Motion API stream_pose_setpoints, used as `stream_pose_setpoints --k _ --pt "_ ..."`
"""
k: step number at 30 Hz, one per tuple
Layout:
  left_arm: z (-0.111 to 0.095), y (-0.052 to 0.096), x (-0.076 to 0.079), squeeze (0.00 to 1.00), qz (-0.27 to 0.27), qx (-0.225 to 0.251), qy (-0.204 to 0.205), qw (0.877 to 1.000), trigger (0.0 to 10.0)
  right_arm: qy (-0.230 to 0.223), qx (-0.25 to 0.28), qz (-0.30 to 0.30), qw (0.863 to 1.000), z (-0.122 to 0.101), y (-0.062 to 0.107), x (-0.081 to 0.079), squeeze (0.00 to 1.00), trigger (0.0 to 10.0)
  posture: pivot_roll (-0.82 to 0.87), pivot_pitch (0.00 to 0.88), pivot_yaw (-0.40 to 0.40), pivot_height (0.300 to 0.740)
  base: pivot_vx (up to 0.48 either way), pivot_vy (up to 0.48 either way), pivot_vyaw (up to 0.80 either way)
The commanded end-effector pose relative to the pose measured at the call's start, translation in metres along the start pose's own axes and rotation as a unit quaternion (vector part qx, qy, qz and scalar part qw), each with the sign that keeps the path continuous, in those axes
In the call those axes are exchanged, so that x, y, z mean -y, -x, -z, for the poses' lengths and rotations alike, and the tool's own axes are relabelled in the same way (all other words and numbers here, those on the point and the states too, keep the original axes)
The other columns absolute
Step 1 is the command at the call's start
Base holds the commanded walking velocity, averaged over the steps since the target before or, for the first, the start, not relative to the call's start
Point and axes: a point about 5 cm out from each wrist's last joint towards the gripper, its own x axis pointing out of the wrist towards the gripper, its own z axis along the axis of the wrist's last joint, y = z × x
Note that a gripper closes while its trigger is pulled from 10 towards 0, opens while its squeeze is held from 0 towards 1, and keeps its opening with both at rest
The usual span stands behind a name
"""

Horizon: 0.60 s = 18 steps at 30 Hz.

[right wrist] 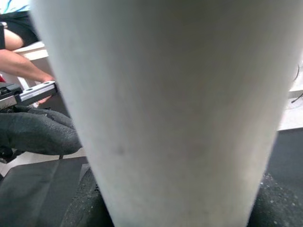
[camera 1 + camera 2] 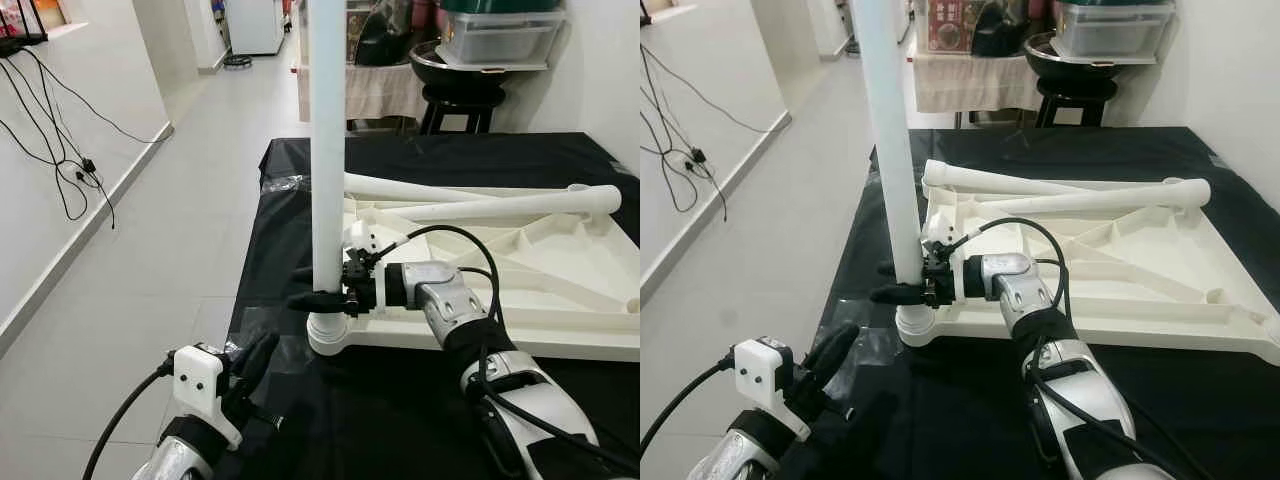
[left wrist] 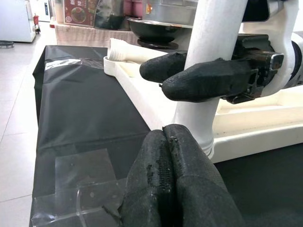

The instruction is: Building children table

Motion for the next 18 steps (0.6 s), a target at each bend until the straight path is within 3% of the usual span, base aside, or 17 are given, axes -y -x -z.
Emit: stream_pose_setpoints --k 1,6,7,10,11,12,13,14,15,18 --pt "0.002 0.003 0.0 0.0 -0.003 -0.01 0.002 1.0 10.0 -0.005 0.0 -0.007 1.0 0.006 0.004 -0.003 0.0 0.0 0.02 0.054 0.015 0.74 0.0 0.0 0.0" --pt "0.001 0.004 0.0 0.0 -0.003 -0.009 0.001 1.0 10.0 0.001 -0.01 0.023 1.0 0.015 0.016 -0.009 0.0 0.0 0.01 0.066 0.011 0.74 0.0 0.0 0.0" --pt "0.0 0.005 0.0 0.0 -0.003 -0.009 0.001 1.0 10.0 -0.009 -0.025 0.069 0.997 0.026 0.017 -0.018 0.0 0.0 0.01 0.073 0.002 0.74 0.0 0.0 0.0" --pt "0.0 0.006 0.001 0.0 -0.003 -0.009 0.001 1.0 10.0 -0.016 -0.035 0.102 0.994 0.033 0.017 -0.024 0.0 0.0 0.02 0.075 -0.001 0.74 0.0 0.0 0.0" --pt "-0.001 0.007 0.0 0.0 -0.003 -0.009 0.001 1.0 10.0 -0.058 -0.022 0.287 0.956 0.039 0.01 -0.03 0.0 0.0 0.02 0.086 -0.002 0.74 0.0 0.0 0.0" --pt "-0.001 0.008 -0.001 0.0 -0.003 -0.011 0.0 1.0 10.0 -0.063 -0.047 0.338 0.938 0.052 0.007 -0.055 0.0 0.0 0.0 0.095 0.01 0.74 0.0 0.0 0.0" --pt "-0.001 0.009 -0.001 0.0 -0.002 -0.012 0.0 1.0 10.0 -0.062 -0.06 0.361 0.929 0.057 0.006 -0.073 0.0 0.0 0.0 0.095 0.01 0.74 0.0 0.0 0.0" --pt "-0.001 0.009 -0.001 0.0 -0.002 -0.012 0.0 1.0 10.0 -0.062 -0.06 0.361 0.929 0.057 0.006 -0.073 0.0 0.0 0.0 0.095 0.01 0.74 0.0 0.0 0.0" --pt "-0.001 0.009 -0.001 0.0 -0.002 -0.013 0.0 1.0 10.0 -0.072 -0.054 0.387 0.918 0.056 0.009 -0.075 0.0 0.0 -0.01 0.087 0.011 0.74 0.0 0.0 0.0" --pt "0.0 0.009 -0.001 0.0 0.0 -0.015 0.001 1.0 10.0 -0.06 -0.053 0.377 0.923 0.055 0.007 -0.069 0.0 0.0 0.01 0.087 0.002 0.74 0.0 0.0 0.0"
